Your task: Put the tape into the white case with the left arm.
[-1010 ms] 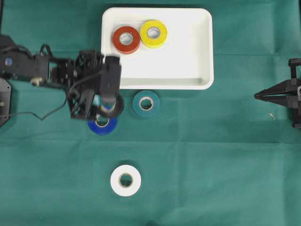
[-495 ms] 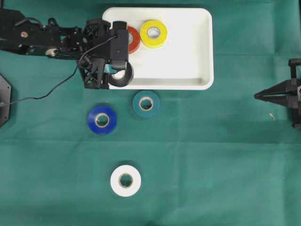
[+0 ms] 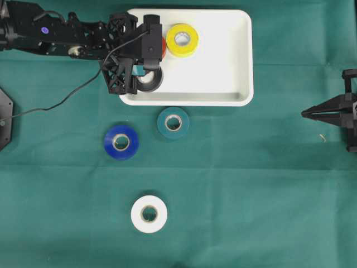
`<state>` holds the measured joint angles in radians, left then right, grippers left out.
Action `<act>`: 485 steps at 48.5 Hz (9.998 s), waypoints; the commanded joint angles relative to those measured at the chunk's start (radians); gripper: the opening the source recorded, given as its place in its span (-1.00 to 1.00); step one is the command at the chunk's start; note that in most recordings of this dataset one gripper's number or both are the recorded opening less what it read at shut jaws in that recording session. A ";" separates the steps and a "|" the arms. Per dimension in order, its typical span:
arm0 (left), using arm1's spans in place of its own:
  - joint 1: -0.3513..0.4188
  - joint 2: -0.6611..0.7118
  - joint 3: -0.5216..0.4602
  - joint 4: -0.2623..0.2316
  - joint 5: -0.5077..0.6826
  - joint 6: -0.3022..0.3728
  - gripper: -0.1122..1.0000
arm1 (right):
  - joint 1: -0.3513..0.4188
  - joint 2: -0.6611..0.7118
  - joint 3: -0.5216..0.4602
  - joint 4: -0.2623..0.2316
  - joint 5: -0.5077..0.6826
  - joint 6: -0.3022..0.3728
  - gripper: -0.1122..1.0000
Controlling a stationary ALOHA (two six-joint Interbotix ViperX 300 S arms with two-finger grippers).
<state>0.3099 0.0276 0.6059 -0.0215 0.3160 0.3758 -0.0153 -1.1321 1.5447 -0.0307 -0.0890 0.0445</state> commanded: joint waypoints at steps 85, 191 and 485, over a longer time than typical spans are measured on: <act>-0.181 -0.474 0.333 -0.005 -0.025 -0.175 0.96 | -0.002 0.009 -0.011 -0.002 -0.011 0.002 -0.97; -0.239 -0.762 0.522 -0.006 -0.071 -0.216 0.95 | -0.002 0.008 -0.011 -0.002 -0.011 0.002 -0.97; -0.120 0.176 -0.319 0.000 0.144 -0.021 -0.39 | -0.002 0.008 -0.006 -0.002 -0.012 0.000 -0.97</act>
<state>0.1856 0.2148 0.3175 -0.0215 0.4740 0.3528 -0.0153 -1.1321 1.5478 -0.0322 -0.0920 0.0445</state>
